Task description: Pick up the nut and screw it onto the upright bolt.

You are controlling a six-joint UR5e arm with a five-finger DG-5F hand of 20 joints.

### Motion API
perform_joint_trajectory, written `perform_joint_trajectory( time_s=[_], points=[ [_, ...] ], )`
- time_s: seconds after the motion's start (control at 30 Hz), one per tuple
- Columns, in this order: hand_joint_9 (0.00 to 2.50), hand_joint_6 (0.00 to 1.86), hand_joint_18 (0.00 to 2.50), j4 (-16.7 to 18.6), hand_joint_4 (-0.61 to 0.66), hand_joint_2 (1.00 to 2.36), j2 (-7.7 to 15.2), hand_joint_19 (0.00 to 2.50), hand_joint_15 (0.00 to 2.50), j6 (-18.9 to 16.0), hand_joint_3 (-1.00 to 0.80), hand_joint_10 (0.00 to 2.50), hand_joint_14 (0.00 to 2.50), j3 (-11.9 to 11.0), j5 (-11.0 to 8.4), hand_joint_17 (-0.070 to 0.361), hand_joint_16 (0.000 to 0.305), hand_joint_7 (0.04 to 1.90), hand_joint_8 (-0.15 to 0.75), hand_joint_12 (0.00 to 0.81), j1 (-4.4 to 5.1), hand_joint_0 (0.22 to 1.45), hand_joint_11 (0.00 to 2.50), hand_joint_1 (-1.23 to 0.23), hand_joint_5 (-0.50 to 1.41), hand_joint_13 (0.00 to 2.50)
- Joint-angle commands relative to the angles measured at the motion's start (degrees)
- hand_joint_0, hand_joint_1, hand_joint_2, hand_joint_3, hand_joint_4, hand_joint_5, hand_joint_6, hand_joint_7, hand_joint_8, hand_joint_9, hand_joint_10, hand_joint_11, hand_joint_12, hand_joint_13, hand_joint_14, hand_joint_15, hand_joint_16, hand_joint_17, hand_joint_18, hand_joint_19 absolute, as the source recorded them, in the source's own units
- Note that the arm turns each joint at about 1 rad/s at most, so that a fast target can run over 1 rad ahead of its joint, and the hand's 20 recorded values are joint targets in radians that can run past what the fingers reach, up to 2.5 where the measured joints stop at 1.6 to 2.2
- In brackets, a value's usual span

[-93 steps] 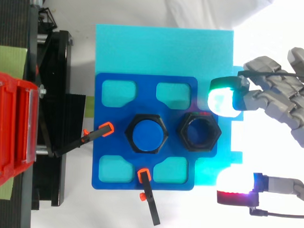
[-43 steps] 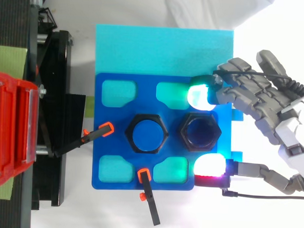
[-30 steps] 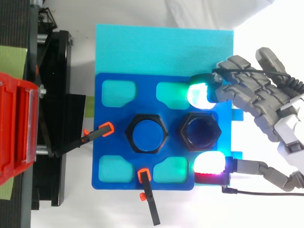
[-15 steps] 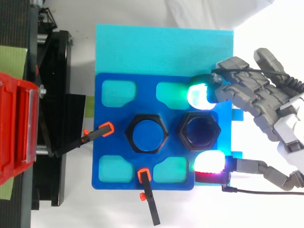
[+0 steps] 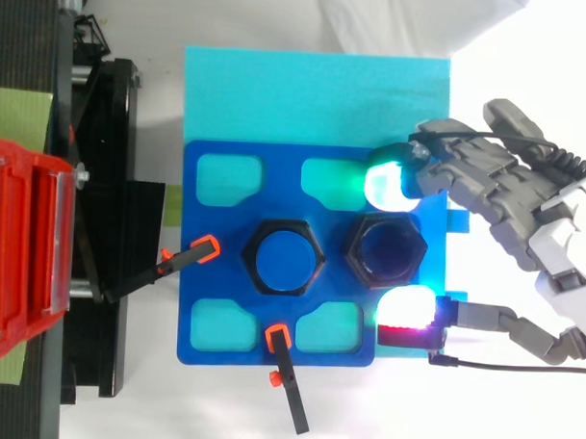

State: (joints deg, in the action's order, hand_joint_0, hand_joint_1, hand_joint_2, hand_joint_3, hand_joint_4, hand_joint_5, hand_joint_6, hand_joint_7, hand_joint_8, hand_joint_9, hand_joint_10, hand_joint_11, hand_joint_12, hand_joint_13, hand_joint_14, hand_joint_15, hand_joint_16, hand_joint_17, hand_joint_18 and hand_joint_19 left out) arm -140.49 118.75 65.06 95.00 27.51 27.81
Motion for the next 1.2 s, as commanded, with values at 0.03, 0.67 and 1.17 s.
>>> perform_joint_trajectory(
  time_s=[0.03,0.67,1.17],
  points=[
    [0.41,0.50,0.26,-0.1,0.28,1.00,0.0,0.00,0.00,0.0,-0.50,0.00,0.00,0.0,0.00,0.101,0.045,1.03,0.290,0.370,-0.04,0.55,0.00,-0.75,-0.21,0.41],
    [0.42,0.50,0.29,-3.7,0.28,1.00,-0.1,0.00,0.00,-3.6,-0.50,0.00,0.00,-0.1,0.26,0.101,0.045,1.03,0.292,0.366,-0.39,0.55,0.00,-0.74,-0.20,0.43],
    [0.41,0.50,0.30,-8.1,0.27,1.00,-0.8,0.00,0.00,-12.1,-0.50,0.00,0.00,-0.1,0.35,0.103,0.046,1.03,0.292,0.371,-1.18,0.54,0.00,-0.73,-0.20,0.41]
  ],
)
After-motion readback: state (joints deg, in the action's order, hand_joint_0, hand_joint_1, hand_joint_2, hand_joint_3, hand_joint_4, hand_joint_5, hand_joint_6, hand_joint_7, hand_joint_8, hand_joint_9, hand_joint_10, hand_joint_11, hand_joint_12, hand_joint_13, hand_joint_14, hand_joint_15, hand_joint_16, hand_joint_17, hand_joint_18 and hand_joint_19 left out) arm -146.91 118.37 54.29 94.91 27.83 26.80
